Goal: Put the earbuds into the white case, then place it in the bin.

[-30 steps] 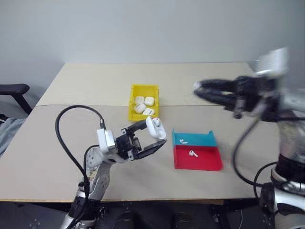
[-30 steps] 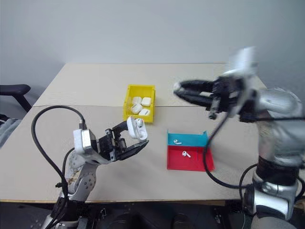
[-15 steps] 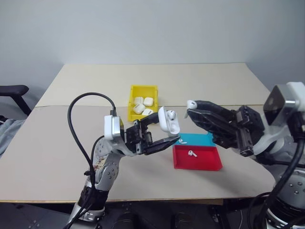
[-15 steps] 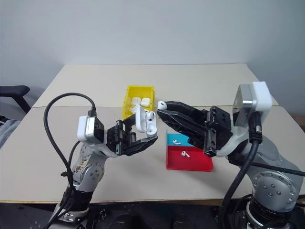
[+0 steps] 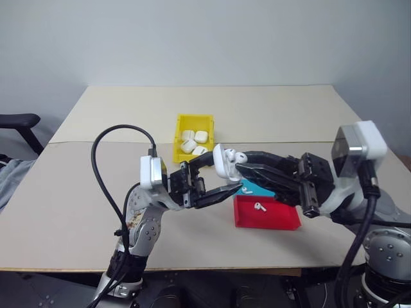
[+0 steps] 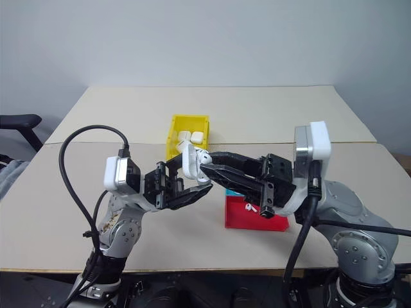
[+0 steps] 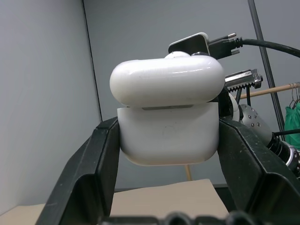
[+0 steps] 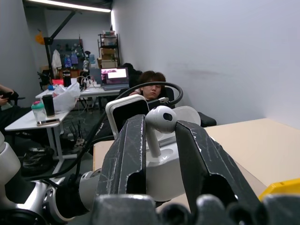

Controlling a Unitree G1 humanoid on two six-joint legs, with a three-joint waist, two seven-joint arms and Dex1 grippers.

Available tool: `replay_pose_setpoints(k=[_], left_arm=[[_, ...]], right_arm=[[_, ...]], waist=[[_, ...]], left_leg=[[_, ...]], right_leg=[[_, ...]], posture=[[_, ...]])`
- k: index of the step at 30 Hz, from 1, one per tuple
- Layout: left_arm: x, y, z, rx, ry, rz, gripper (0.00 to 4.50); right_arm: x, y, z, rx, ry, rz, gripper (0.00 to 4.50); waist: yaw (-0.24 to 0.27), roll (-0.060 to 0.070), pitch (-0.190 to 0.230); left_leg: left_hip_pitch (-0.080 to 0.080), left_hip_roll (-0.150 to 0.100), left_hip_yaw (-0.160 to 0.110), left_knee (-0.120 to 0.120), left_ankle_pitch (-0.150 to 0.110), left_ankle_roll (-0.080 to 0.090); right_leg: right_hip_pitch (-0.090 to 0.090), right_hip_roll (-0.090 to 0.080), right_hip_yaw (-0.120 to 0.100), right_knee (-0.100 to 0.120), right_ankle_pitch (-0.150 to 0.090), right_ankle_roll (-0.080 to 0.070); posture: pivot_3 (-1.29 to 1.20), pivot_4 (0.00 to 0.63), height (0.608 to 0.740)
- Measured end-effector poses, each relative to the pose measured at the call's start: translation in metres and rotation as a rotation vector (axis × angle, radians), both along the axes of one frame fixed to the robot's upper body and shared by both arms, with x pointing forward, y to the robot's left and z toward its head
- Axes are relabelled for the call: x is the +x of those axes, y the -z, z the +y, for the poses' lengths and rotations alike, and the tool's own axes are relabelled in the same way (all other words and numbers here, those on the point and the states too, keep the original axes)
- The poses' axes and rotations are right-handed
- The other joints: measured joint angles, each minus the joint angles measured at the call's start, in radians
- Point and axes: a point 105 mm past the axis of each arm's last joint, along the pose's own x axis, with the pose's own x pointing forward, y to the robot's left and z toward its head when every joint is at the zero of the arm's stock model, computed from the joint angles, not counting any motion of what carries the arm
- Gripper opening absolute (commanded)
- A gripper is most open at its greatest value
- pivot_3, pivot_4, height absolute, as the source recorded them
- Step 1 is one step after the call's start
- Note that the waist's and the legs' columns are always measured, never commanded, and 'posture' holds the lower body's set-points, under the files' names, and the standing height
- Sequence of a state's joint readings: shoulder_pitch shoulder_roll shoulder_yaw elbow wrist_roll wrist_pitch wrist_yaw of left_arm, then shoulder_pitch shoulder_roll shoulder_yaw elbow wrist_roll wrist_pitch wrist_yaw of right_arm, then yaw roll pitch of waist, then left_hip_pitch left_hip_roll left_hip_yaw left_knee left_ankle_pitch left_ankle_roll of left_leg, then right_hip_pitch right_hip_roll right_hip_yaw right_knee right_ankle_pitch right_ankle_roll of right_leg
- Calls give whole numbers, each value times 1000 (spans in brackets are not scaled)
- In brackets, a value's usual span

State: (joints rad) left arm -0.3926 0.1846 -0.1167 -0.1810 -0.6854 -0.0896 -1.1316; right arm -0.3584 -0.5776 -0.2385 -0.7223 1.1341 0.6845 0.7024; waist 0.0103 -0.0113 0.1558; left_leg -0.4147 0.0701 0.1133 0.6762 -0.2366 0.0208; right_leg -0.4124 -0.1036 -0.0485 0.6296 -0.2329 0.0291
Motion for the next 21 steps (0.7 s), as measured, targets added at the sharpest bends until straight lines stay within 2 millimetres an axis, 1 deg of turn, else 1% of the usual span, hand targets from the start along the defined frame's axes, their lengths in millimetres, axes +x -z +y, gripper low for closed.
replay_pose_setpoints(k=[4, 10, 13, 15, 21], left_arm=[[0, 2, -1, 8, -7, -2, 2815], [0, 3, 0, 2, -11, 5, 2815], [0, 3, 0, 0, -12, 6, 2815], [1, 3, 0, -1, -15, 7, 2815], [2, 3, 1, -1, -22, 5, 2815]], right_arm=[[0, 6, 2, -15, -6, 18, 1138], [2, 7, 2, -22, 4, 14, 1138], [2, 8, 3, -33, 7, 9, 1753], [3, 8, 3, -39, 10, 4, 2329], [3, 10, 3, -52, 15, -1, 2329]], waist=[[-1, 0, 0], [0, 0, 0], [0, 0, 0], [0, 0, 0], [1, 0, 0]], left_leg=[[0, 0, 0, 0, 0, 0], [0, 0, 0, 0, 0, 0], [0, 0, 0, 0, 0, 0], [0, 0, 0, 0, 0, 0], [0, 0, 0, 0, 0, 0]], right_leg=[[0, 0, 0, 0, 0, 0], [0, 0, 0, 0, 0, 0], [0, 0, 0, 0, 0, 0], [0, 0, 0, 0, 0, 0], [0, 0, 0, 0, 0, 0]], posture=[[0, 150, 740], [0, 150, 740], [0, 150, 740], [0, 150, 740], [0, 150, 740]])
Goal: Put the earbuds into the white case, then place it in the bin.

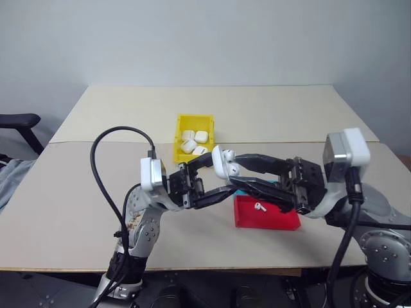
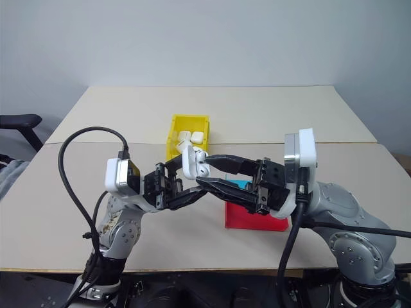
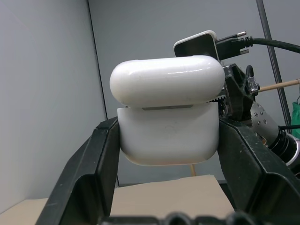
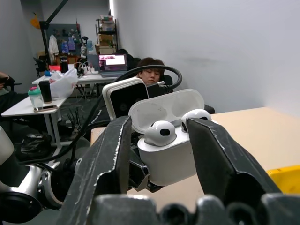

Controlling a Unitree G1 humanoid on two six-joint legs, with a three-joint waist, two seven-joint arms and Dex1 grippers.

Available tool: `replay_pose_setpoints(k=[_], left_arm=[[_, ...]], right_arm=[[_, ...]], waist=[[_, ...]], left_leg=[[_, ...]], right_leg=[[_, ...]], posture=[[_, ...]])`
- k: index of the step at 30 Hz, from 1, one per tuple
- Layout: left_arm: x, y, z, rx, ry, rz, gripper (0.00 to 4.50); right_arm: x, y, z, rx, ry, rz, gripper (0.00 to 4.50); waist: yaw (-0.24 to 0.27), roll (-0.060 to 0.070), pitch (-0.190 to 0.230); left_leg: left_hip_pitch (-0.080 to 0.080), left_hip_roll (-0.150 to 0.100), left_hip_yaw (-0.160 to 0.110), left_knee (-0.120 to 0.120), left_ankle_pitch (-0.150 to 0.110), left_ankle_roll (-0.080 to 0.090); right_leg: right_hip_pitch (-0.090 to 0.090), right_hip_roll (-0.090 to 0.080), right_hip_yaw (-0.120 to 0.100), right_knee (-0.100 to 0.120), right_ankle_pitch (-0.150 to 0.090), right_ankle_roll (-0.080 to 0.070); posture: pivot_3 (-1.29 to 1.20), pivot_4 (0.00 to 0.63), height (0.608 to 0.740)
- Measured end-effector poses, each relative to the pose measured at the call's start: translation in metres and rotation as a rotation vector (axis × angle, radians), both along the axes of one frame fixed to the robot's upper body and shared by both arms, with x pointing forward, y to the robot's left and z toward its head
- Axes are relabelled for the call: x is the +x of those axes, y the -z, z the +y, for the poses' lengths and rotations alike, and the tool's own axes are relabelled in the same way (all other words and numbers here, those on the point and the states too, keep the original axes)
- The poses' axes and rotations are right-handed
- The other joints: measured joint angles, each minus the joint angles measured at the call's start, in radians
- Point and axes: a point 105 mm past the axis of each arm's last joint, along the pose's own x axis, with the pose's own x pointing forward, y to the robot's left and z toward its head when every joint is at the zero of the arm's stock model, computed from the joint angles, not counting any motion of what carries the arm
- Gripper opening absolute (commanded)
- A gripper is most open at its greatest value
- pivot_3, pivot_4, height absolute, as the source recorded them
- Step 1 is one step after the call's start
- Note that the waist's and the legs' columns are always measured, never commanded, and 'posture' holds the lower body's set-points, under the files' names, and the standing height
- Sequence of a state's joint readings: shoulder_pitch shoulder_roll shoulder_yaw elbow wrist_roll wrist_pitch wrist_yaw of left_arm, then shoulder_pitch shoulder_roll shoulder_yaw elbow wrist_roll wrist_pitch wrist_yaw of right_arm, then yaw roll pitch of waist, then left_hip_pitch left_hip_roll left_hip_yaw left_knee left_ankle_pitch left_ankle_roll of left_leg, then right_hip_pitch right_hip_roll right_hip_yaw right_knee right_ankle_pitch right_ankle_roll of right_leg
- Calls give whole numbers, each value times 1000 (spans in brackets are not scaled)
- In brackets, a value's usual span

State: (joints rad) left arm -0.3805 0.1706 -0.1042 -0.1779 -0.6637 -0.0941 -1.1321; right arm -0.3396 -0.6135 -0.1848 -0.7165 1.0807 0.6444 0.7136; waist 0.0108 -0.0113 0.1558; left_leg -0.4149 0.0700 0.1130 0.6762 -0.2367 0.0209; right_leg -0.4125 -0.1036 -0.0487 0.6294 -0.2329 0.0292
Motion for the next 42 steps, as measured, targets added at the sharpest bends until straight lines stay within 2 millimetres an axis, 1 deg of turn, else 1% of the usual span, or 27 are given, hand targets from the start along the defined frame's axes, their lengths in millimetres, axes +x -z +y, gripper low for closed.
replay_pose_setpoints(k=[5, 8, 10, 12, 14, 15, 16, 18, 21, 27, 30, 34, 37, 39, 42], left_arm=[[2, 4, 0, 15, 0, 0, 2815], [8, 12, 1, 48, -24, 17, 2815], [13, 20, 0, 74, -48, 19, 2815], [20, 29, -4, 135, -67, 3, 2815], [26, 34, -9, 184, -72, -23, 2815], [28, 36, -10, 200, -82, -35, 2815], [31, 37, -11, 215, -92, -43, 2815], [36, 37, -16, 227, -104, -65, 2815], [36, 36, -24, 228, -99, -88, 2815], [32, 37, -32, 231, -93, -98, 2815], [31, 38, -33, 217, -92, -89, 2815], [28, 42, -31, 197, -87, -61, 2815], [28, 42, -27, 175, -81, -45, 2815], [28, 37, -23, 159, -87, -55, 2815], [29, 37, -21, 163, -94, -43, 2815]], right_arm=[[-2, 2, -5, -27, -5, -5, 2329], [-1, -3, -15, -42, 1, -24, 2329], [1, -8, -19, -53, -6, -41, 1960], [6, -20, -20, -90, -12, -84, 1490], [10, -33, -19, -123, -12, -131, 784], [12, -35, -17, -136, -16, -139, 382], [15, -34, -14, -152, -23, -135, 80], [20, -27, -5, -208, -46, -124, 32], [23, -16, 6, -287, -73, -130, 32], [27, -1, 15, -381, -77, -157, 32], [31, 5, 16, -420, -59, -162, 32], [32, 6, 14, -442, -49, -188, 32], [32, 4, 9, -446, -35, -206, 32], [33, 6, 3, -453, -11, -200, 32], [33, 7, 1, -452, -5, -202, 32]], waist=[[0, 0, 0], [0, 0, 0], [0, 0, 0], [-2, 0, 0], [-1, 0, 0], [-1, 0, 0], [-1, 0, 0], [0, 0, 0], [0, 0, 0], [1, 0, 0], [1, 0, 0], [1, 0, 0], [2, 0, 0], [2, 0, 0], [1, 0, 0]], left_leg=[[0, 0, 0, 0, 0, 0], [0, 0, 0, 0, 0, 0], [0, 0, 0, 0, 0, 0], [0, 0, 1, 0, 0, 0], [0, 0, 0, 0, 0, 0], [0, 0, 0, 0, 0, 1], [0, 0, 0, 0, 0, 1], [-2, 0, 1, 0, 0, 1], [-7, 0, 1, 1, -1, 1], [-8, 0, 1, 2, 0, 1], [-8, 0, 1, 2, 0, 1], [-8, 0, 1, 2, 0, 1], [-8, 0, 1, 2, 0, 1], [-7, 0, 1, 2, 0, 1], [-7, 0, 1, 2, 0, 1]], right_leg=[[0, 0, 0, 0, 0, 0], [0, 0, 0, 0, 0, 0], [0, 0, 0, 0, 0, 0], [0, 0, 0, 0, 0, 0], [0, 1, -1, 0, 0, 0], [0, 1, -1, 0, 0, -1], [-1, 1, 0, 0, 0, -1], [-2, 0, 0, 0, 0, 0], [-7, -1, 0, 0, 1, 0], [-8, -1, 0, 1, 1, 1], [-8, -1, 0, 1, 1, 0], [-8, -1, 0, 1, 1, 1], [-8, -1, -1, 1, 1, 1], [-7, -1, -1, 1, 1, 0], [-8, -1, -1, 1, 1, 0]], posture=[[0, 150, 740], [0, 150, 740], [0, 150, 740], [0, 150, 740], [0, 150, 740], [0, 150, 740], [0, 150, 740], [0, 150, 740], [0, 150, 740], [0, 150, 740], [0, 150, 740], [0, 150, 740], [0, 150, 740], [0, 150, 740], [0, 150, 740]])
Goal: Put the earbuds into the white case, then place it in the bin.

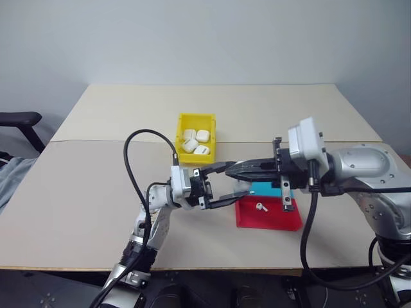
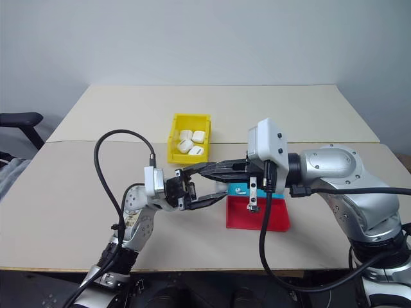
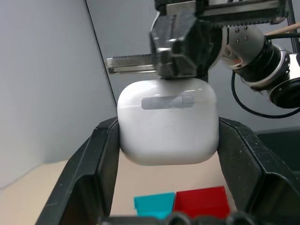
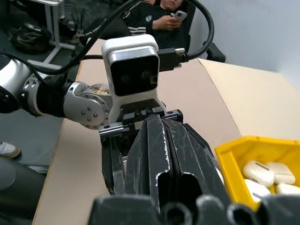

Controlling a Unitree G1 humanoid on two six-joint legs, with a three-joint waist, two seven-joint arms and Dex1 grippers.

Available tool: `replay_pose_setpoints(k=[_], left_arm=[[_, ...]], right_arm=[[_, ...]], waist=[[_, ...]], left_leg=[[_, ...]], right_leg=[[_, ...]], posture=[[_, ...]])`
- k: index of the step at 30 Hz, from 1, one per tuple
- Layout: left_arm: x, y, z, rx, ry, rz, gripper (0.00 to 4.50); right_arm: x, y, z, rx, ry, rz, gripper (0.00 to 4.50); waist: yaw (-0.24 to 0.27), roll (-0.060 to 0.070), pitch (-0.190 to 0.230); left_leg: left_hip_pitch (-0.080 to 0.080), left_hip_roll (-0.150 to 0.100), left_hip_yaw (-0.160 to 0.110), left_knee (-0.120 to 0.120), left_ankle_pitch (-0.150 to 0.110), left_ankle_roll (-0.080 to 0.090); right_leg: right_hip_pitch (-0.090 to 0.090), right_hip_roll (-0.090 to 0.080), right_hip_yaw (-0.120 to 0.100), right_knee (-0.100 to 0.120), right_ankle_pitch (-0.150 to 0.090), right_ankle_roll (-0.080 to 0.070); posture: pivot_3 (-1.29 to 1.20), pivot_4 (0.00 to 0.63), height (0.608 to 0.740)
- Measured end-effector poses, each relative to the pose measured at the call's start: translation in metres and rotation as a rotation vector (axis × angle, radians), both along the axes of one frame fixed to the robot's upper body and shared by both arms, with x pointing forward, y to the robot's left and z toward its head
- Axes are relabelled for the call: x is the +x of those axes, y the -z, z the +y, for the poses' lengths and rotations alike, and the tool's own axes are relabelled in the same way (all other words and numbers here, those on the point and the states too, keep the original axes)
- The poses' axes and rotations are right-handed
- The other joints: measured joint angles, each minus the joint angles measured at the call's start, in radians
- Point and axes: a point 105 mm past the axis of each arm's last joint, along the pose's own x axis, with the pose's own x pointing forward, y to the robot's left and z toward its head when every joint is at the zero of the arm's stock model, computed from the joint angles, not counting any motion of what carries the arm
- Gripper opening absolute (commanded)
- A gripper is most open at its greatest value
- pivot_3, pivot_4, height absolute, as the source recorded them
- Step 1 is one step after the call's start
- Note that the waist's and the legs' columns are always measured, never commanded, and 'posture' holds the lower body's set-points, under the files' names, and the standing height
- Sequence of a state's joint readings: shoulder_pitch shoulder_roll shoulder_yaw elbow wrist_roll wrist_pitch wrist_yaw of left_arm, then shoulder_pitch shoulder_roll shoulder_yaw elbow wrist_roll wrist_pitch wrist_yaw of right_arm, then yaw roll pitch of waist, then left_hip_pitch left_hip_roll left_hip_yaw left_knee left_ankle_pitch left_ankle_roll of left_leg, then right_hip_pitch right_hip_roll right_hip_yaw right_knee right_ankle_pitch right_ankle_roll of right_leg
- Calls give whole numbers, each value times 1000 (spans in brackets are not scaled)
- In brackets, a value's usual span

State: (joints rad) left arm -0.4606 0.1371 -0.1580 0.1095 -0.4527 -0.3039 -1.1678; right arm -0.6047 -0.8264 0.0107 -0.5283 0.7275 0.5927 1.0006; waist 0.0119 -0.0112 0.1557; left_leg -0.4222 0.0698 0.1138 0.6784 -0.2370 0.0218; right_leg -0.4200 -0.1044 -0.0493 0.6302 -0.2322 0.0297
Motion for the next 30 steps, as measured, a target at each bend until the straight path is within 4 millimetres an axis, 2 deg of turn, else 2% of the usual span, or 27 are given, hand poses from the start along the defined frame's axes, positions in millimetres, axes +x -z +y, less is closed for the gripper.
replay_pose_setpoints(k=[6, 8, 13, 15, 17, 19, 21, 24, 26, 28, 30], left_arm=[[6, -5, 6, -25, -64, -20, 2815], [15, -7, 6, -36, -138, -34, 2815], [76, -36, 11, -127, -586, -31, 2815], [99, -50, 18, -180, -774, -10, 2815], [116, -56, 24, -211, -910, 30, 2815], [135, -49, 30, -181, -1050, 93, 2815], [151, -32, 38, -107, -1168, 161, 2815], [162, -8, 42, -32, -1254, 236, 2815], [165, 1, 41, -11, -1277, 264, 2815], [170, 3, 41, 7, -1308, 280, 3544], [172, -1, 40, 2, -1320, 262, 4090]], right_arm=[[2, -11, -5, 83, 20, -15, 32], [3, -18, -8, 117, 40, -31, 32], [10, -31, -23, 249, 154, -53, 32], [13, -28, -27, 268, 192, -40, 32], [15, -24, -29, 277, 219, -21, 32], [16, -17, -32, 281, 252, -1, 32], [17, -12, -33, 280, 273, 14, 32], [15, -10, -30, 268, 277, 9, 32], [15, -6, -29, 260, 283, 15, 32], [16, -4, -29, 252, 294, 20, 0], [16, -3, -30, 246, 301, 19, 0]], waist=[[0, 0, 0], [2, 0, 0], [15, -1, 0], [18, -1, 0], [19, -1, 0], [16, -1, 0], [13, -1, 0], [9, -1, 0], [8, -1, 1], [9, -2, 1], [9, -2, 1]], left_leg=[[0, 0, 0, 0, 0, 0], [0, 0, 0, 0, 0, 0], [-1, -1, -1, 1, 0, 0], [-1, -2, 0, 0, 0, 0], [-1, -2, 0, 0, 0, 1], [-1, -2, 0, 0, 0, 1], [-1, -2, 0, 0, 0, 0], [-1, -2, 0, 0, 0, 0], [-2, -2, 0, 0, 0, 0], [-2, -2, 0, 0, 0, 0], [-2, -2, 0, 0, 0, 0]], right_leg=[[0, 0, 0, 0, 0, 0], [1, 0, 0, 0, 0, 0], [1, -1, -1, -1, 1, 1], [1, -1, -1, -2, 1, 1], [1, -1, -1, -2, 1, 2], [0, -1, -1, -1, 1, 2], [0, -1, -1, -1, 1, 2], [0, -1, -1, -1, 1, 2], [0, -1, -1, -1, 1, 2], [-1, -1, -1, -1, 1, 2], [-1, -1, -1, -1, 1, 2]], posture=[[0, 150, 740], [0, 150, 740], [0, 150, 740], [0, 150, 740], [0, 150, 740], [0, 150, 740], [0, 150, 740], [0, 150, 740], [0, 150, 740], [0, 150, 740], [0, 150, 740]])
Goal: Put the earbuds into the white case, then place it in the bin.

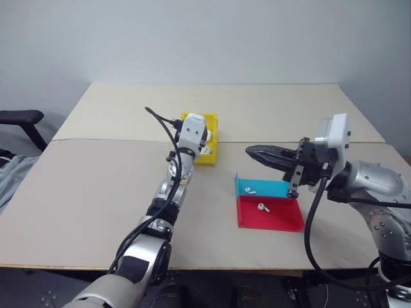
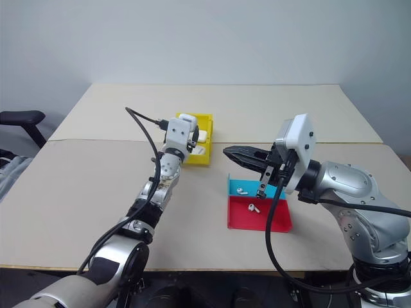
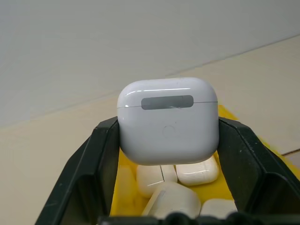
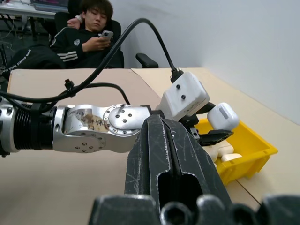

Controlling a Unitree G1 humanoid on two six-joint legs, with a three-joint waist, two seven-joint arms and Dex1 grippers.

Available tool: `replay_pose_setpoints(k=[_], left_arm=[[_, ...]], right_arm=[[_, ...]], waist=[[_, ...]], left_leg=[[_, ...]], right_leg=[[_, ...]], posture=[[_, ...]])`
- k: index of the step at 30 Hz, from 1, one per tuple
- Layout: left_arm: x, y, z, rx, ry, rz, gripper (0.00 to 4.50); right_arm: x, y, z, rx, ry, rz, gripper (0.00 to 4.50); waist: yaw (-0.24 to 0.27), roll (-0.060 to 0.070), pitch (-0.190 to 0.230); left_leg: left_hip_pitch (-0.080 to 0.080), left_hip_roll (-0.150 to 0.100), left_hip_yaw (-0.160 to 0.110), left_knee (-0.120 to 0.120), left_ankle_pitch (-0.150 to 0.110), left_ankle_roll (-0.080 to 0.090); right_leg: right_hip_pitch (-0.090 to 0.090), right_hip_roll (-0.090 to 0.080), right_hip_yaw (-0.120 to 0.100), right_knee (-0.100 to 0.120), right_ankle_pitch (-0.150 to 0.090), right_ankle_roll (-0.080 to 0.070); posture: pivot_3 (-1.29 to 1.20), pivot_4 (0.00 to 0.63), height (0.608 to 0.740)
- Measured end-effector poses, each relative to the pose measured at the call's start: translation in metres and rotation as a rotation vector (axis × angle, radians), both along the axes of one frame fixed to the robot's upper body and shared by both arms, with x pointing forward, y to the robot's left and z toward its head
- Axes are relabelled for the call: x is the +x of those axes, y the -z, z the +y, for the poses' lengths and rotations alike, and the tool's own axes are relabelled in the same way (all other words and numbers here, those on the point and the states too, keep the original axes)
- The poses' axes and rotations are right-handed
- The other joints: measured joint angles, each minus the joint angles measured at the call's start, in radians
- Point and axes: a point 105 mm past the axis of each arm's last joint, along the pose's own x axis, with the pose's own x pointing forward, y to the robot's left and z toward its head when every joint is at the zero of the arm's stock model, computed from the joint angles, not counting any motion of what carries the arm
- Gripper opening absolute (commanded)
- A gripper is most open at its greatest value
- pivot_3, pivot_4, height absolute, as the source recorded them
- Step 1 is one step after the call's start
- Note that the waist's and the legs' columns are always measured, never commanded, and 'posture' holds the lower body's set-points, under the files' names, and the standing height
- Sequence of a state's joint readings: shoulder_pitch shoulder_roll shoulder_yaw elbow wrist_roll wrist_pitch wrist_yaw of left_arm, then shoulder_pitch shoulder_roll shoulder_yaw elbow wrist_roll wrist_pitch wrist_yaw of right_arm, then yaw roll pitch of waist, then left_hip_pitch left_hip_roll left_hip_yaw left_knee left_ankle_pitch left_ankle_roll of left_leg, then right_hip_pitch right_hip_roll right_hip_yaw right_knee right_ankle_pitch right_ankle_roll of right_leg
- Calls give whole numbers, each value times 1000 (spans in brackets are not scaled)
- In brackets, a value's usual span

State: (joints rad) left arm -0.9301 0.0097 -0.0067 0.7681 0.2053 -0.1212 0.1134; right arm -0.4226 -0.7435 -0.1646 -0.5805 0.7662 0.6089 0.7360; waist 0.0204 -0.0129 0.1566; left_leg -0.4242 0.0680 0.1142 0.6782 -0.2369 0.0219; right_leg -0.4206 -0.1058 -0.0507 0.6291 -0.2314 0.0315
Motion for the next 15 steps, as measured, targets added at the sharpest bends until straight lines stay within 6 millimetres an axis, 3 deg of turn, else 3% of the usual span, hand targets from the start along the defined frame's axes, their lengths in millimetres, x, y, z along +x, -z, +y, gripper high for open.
replay_pose_setpoints(k=[1, 2, 5, 9, 12, 15], left_arm=[[0, -3, -1, -3, -2, -13, 4419], [0, -6, -2, -4, -4, -18, 4471], [0, -7, -6, -3, 13, 10, 4471], [-5, -2, -13, -91, 142, 210, 4471], [-37, -11, -6, -187, 365, 190, 4471], [-75, -2, 18, -244, 651, 262, 4471]], right_arm=[[0, 1, 0, -2, 4, 4, 0], [0, 2, -1, -3, 7, 9, 0], [1, 5, -1, -6, 15, 14, 0], [1, 7, -1, -20, 25, 17, 0], [4, 22, -12, -96, 70, 57, 0], [5, 37, -38, -189, 131, 94, 0]], waist=[[0, 0, 0], [0, 0, 0], [-2, 0, 0], [-9, 0, 0], [-19, 1, 0], [-24, 1, 0]], left_leg=[[0, 0, 0, 0, 0, 0], [0, 0, 0, 0, 0, 0], [0, 0, 0, 0, 0, 0], [0, 0, 0, 0, 1, -1], [2, 1, 1, -1, 3, -5], [2, 1, 2, -1, 7, -12]], right_leg=[[0, 0, 0, 0, 0, 0], [0, 0, 0, 0, 0, 0], [0, 0, 0, 0, 0, 0], [0, 0, 0, 1, 0, 0], [-1, 0, 3, 1, -1, 0], [-1, 1, 3, 2, -1, 0]], posture=[[0, 150, 740], [0, 150, 740], [0, 150, 740], [0, 150, 740], [0, 150, 740], [0, 150, 740]])
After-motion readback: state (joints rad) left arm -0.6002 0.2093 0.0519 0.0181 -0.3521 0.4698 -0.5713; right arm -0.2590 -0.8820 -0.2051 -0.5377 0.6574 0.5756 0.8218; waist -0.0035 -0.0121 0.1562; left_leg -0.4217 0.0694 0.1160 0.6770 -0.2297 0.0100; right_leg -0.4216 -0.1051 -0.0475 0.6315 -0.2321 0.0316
